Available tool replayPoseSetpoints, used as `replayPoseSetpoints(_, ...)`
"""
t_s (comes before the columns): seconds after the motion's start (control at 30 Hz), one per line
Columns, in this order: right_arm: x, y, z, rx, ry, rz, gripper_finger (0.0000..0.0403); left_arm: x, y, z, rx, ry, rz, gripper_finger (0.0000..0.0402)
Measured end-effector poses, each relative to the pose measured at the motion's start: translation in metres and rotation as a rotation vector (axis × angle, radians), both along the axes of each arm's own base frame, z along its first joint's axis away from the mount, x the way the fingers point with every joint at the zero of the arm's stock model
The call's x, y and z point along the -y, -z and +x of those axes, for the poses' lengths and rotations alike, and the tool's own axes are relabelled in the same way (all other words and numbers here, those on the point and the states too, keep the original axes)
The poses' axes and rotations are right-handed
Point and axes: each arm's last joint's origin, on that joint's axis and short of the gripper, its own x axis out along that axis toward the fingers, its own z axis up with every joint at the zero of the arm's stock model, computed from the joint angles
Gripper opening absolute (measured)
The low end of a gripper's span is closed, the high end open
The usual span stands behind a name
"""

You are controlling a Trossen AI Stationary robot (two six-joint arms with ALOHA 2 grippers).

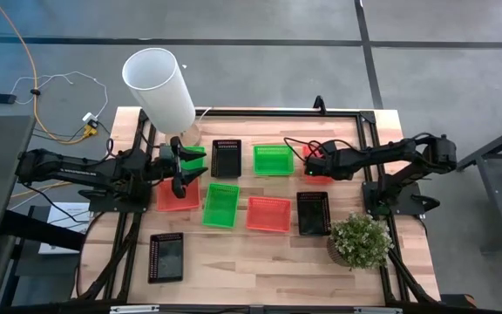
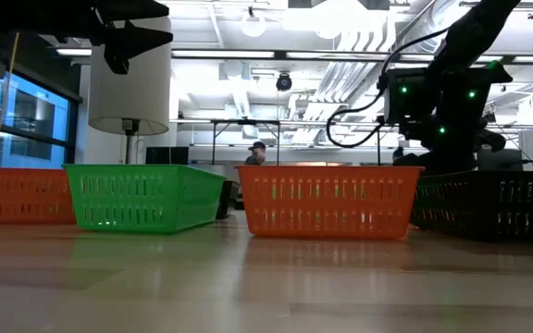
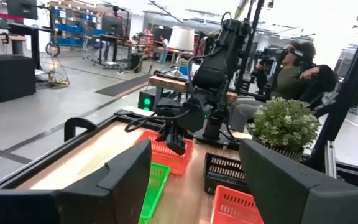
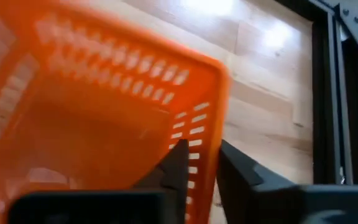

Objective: Stack baskets by color
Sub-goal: Stack the top orange bin on the bottom left orange bin

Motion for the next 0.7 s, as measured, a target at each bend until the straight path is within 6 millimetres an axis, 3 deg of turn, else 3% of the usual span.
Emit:
replayPoseSetpoints(0.07, 0.000, 0.000, 0.000, -0.016, -0.012, -0.017, 0.0011, 0.000, 0.000, 0.000, 0.000, 0.000, 0.000, 0.0234)
replayPoseSetpoints(0.3, -0.002, -0.014, -0.002, -0.017, -0.044, -0.175, 0.0004, 0.000, 0.001, 0.000, -0.003, -0.003, -0.008, 0.0234)
replayPoseSetpoints(0.47, -0.022, -0.046, -0.010, 0.098, -0.117, -0.377, 0.0002, -0.002, 0.000, 0.000, 0.000, -0.064, 0.001, 0.0234)
replayPoseSetpoints(0.7, -0.066, -0.094, -0.017, 0.405, -0.320, -0.550, 0.0001, -0.002, 0.000, -0.001, 0.001, -0.076, 0.004, 0.0234)
